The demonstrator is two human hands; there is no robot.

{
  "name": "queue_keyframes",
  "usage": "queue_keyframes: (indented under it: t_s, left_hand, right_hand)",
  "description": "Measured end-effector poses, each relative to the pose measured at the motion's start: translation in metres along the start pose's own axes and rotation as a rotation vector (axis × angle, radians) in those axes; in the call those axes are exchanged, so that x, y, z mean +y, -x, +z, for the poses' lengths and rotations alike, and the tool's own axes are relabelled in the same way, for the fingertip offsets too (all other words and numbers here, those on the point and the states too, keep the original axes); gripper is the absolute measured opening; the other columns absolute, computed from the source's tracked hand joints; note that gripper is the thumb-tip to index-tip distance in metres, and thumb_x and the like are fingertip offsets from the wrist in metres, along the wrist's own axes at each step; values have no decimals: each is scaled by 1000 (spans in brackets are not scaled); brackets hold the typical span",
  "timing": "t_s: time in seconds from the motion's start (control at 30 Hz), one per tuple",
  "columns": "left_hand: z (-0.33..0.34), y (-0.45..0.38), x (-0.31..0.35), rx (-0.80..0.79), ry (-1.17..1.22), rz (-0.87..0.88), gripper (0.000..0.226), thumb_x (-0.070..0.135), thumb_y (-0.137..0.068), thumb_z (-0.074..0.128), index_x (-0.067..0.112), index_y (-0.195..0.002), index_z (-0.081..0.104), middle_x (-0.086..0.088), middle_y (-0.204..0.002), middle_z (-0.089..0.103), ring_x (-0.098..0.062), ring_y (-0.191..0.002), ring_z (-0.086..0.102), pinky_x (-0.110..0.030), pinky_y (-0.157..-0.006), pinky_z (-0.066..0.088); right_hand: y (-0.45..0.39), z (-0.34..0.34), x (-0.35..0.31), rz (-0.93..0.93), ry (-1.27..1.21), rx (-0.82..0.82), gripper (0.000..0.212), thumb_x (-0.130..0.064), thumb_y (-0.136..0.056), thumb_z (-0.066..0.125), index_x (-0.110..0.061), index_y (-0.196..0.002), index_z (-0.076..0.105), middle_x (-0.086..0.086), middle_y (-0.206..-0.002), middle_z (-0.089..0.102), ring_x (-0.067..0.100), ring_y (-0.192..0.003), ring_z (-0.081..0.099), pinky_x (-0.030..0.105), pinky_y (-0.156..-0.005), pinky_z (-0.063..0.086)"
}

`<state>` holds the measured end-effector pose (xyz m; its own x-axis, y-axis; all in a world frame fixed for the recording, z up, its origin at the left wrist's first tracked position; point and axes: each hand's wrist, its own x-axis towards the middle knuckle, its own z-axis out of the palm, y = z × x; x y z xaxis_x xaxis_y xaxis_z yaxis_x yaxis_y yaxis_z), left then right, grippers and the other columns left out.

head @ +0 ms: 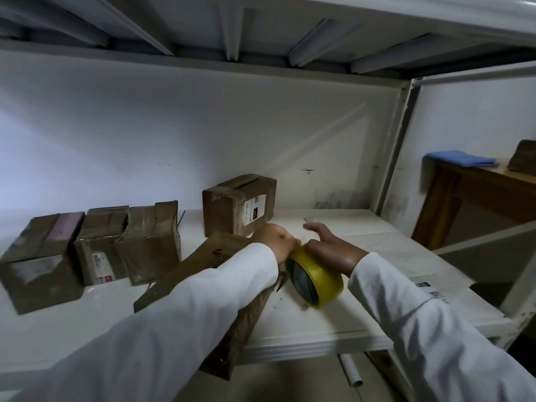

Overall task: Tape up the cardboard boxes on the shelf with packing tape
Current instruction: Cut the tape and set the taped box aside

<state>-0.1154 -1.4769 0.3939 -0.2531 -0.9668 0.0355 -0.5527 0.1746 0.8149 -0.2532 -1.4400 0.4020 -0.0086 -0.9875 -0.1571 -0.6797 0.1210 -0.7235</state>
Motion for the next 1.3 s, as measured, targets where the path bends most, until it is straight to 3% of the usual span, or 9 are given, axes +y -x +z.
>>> queue_keyframes:
  t_s: [0.1, 0.27, 0.5, 0.67, 0.87, 1.03, 1.13, 1.2, 1.3]
  left_hand:
    - [-3, -3, -4, 97, 12, 38, 16, 26, -92, 58, 16, -86, 69, 0, -97, 67, -19, -95, 60, -29, -87, 46]
    - [-18, -17, 3, 190, 77, 38, 20, 29, -94, 56, 15, -82, 63, -2, -92, 63, -21, -91, 58, -27, -84, 43]
    - [-34, -34, -26, 244, 35, -146, 35, 33, -93, 55, 2, -106, 67, -7, -111, 65, -25, -98, 60, -27, -75, 43]
    - [-36, -36, -49, 229, -173, -228, 33, 35, -96, 51, 7, -110, 63, -10, -103, 63, -23, -84, 57, -21, -53, 34]
    - [-48, -39, -65, 297, -327, -278, 27, 30, -98, 46, 12, -98, 66, 0, -77, 55, -14, -64, 48, -28, -67, 37]
    - [-44, -28, -75, 183, -547, -191, 26, 30, -99, 38, 15, -89, 57, -1, -77, 54, -21, -82, 56, -32, -78, 44]
    - [-40, -27, -75, 169, -727, -139, 26, 35, -97, 42, 16, -112, 53, -6, -114, 55, -22, -100, 53, -38, -90, 43]
    - [-38, -30, -77, 163, -864, -156, 63, 46, -93, 48, 18, -144, 24, -9, -138, 34, -27, -121, 43, -45, -99, 38]
    - [-45, -36, -76, 195, -1039, -157, 97, 50, -88, 55, 21, -149, -14, -10, -145, 19, -31, -132, 30, -52, -103, 32]
  right_hand:
    - [5, -2, 8, 2, -231, -77, 77, -48, -81, 65, -25, -144, 28, 5, -138, 45, 29, -120, 49, 41, -103, 40]
    - [-2, -28, 7, -28, -127, -53, 43, -55, -83, 56, -13, -81, 65, 2, -67, 68, 17, -66, 63, 28, -72, 50]
    - [-20, -31, -3, 111, -5, -74, 53, -64, -84, 48, -16, -81, 70, -2, -60, 61, 13, -62, 57, 24, -66, 45]
    - [-51, -9, -12, 128, 209, 22, 52, -64, -83, 52, -15, -91, 67, 8, -99, 67, 25, -91, 62, 35, -87, 45]
    - [-69, 3, -25, 163, 496, -7, 50, -61, -89, 45, -16, -68, 50, 3, -78, 55, 22, -84, 53, 29, -79, 36]
    - [-74, 13, -8, 210, 490, -64, 45, -61, -89, 46, -18, -80, 54, 2, -82, 54, 20, -84, 52, 27, -79, 35]
    - [-75, 17, -1, 243, 407, -81, 43, -60, -88, 48, -21, -73, 54, 0, -74, 54, 17, -78, 53, 27, -78, 37]
    - [-77, 20, -1, 252, 426, -77, 44, -60, -89, 48, -20, -70, 51, -1, -71, 52, 16, -75, 53, 27, -77, 36]
    - [-77, 23, -3, 249, 495, -77, 45, -60, -90, 44, -20, -69, 47, -1, -76, 54, 17, -80, 52, 26, -77, 35]
